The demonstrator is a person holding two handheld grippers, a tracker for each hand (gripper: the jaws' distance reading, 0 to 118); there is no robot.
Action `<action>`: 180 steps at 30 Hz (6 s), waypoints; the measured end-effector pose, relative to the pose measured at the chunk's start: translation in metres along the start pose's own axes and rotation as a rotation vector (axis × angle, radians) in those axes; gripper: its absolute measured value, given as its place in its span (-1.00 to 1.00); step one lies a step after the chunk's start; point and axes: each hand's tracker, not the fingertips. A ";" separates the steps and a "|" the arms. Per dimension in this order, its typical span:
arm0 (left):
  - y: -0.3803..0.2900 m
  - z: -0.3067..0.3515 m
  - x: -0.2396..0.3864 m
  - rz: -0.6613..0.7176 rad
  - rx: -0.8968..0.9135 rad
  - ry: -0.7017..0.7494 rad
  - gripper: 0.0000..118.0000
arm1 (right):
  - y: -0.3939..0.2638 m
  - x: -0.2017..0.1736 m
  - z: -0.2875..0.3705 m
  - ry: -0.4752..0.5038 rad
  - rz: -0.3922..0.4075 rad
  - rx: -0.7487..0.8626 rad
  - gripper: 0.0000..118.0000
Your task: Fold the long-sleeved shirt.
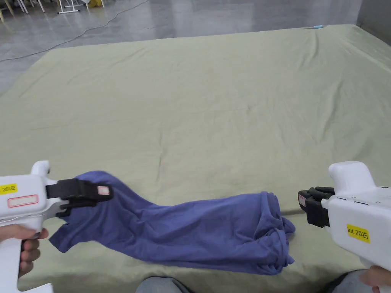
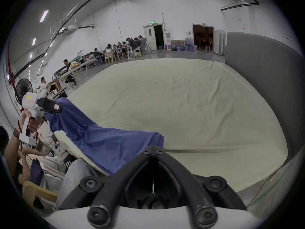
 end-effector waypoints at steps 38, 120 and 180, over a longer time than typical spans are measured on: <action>-0.131 -0.231 0.095 -0.451 -0.050 0.465 -1.00 | -0.028 0.036 0.019 -0.010 -0.098 0.008 -1.00; 0.033 0.032 -0.073 -0.111 0.175 0.567 -0.75 | 0.099 -0.251 -0.183 0.453 0.074 0.084 -1.00; -0.135 -0.131 0.152 -0.787 0.789 0.640 -1.00 | 0.018 0.017 0.030 -0.373 0.059 0.642 -1.00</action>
